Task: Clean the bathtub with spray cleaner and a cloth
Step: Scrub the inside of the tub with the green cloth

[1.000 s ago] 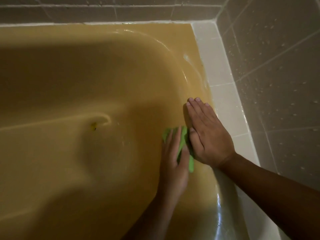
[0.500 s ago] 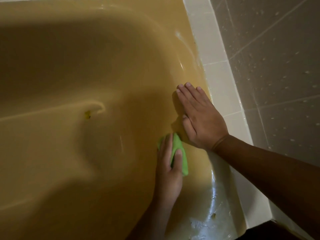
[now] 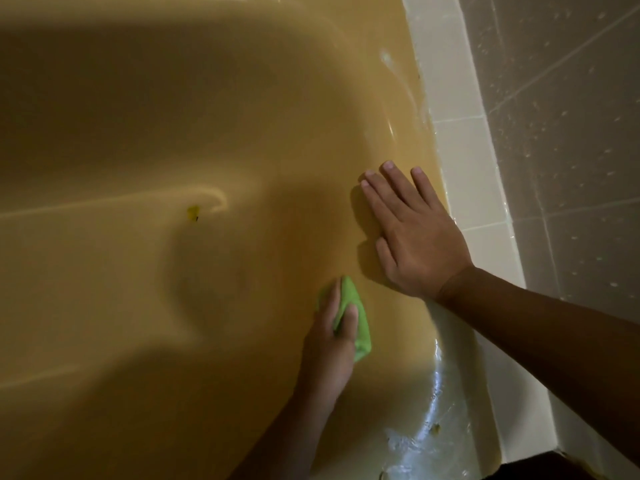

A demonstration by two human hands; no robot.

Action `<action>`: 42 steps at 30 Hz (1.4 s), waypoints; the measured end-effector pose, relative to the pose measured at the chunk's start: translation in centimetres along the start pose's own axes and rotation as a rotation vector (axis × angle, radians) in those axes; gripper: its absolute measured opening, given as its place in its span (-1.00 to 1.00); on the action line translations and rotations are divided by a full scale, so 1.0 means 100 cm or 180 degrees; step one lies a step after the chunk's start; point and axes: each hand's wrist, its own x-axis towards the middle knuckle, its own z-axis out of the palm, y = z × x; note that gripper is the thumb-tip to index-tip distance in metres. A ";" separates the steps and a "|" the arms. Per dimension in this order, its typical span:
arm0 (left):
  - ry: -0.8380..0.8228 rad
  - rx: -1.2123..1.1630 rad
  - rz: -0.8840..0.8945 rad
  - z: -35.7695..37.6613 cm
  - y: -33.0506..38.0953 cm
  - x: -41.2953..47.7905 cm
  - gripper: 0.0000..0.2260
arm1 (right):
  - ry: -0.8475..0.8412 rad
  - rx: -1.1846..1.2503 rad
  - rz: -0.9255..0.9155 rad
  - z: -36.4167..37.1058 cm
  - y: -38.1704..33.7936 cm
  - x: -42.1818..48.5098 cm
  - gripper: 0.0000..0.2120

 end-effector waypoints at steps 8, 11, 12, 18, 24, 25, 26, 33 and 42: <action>0.0640 -0.0511 0.0111 -0.019 0.070 0.138 -0.49 | -0.0872 -0.1334 -0.0310 -0.003 -0.018 0.023 -0.23; 0.0728 -0.0493 0.0505 -0.036 0.103 0.183 -0.48 | -0.1039 -0.1621 -0.0429 0.001 -0.025 0.035 -0.23; 0.0685 -0.0559 0.0536 -0.036 0.098 0.180 -0.50 | -0.1074 -0.1686 -0.0451 0.003 -0.026 0.039 -0.22; 0.0630 -0.0164 -0.0284 -0.014 -0.029 0.038 -0.62 | -0.1227 -0.1965 -0.0533 0.010 -0.033 0.050 -0.26; 0.0892 -0.0241 -0.0283 -0.034 0.027 0.150 -0.55 | -0.1226 -0.2057 -0.0532 0.033 -0.045 0.061 -0.25; 0.0906 -0.0433 -0.0144 -0.043 0.051 0.178 -0.53 | -0.1236 -0.2085 -0.0548 0.036 -0.046 0.062 -0.25; 0.0911 -0.0562 0.0003 -0.052 0.068 0.202 -0.51 | -0.1245 -0.2109 -0.0565 0.039 -0.047 0.063 -0.26; 0.0769 -0.0126 0.0162 -0.056 0.024 0.172 -0.56 | -0.1278 -0.2075 -0.0552 0.056 -0.055 0.075 -0.24; 0.1123 0.0012 -0.1140 -0.078 -0.069 0.177 -0.57 | -0.1388 -0.1970 -0.0665 0.084 -0.065 0.087 -0.25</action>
